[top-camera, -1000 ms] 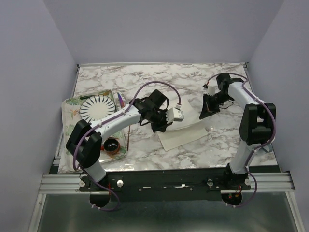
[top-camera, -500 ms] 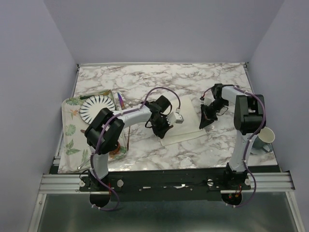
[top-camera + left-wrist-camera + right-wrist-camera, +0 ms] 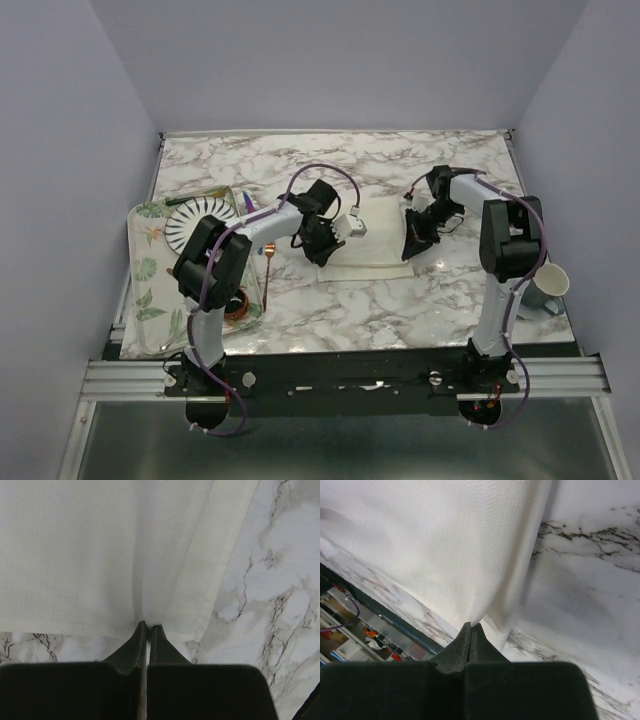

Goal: Fold the napkin into a case and place the utensils inside
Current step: Fold the rectangle-folded napkin at the center of the board.

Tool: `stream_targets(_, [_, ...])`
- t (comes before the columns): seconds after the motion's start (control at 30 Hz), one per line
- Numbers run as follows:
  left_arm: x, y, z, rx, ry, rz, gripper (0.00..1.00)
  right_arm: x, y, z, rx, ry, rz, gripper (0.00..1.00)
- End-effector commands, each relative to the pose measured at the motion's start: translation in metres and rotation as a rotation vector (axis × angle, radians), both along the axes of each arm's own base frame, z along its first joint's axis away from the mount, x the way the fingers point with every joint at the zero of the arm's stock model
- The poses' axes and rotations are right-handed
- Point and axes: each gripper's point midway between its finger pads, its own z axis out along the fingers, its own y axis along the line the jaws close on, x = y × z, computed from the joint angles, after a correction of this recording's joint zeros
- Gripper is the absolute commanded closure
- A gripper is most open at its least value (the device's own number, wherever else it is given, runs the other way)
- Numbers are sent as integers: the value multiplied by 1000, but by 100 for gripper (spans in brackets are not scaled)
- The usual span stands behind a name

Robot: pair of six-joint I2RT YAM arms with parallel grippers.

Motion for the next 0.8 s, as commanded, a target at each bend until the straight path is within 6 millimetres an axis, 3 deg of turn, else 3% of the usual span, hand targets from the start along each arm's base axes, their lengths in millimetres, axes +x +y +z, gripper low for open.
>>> stream_targets(0.0, [1,0,34,-25,-73,-32,100,0,0,31,10,-51,-11,99])
stream_targets(0.17, [1,0,70,-67,-136,-47,100,-10,-2,53,10,-76,-11,99])
stream_targets(0.27, [-9,-1,72,-79,-110,-54,100,-21,-6,43,-12,-51,-5,99])
stream_targets(0.47, [-30,-5,38,-48,-37,-70,100,-17,-12,13,-61,-10,-17,99])
stream_targets(0.67, [-33,2,-2,17,10,-52,100,-14,-21,-14,-132,33,-20,99])
stream_targets(0.77, [-32,2,-12,32,24,-47,100,-11,-22,-19,-144,37,-21,99])
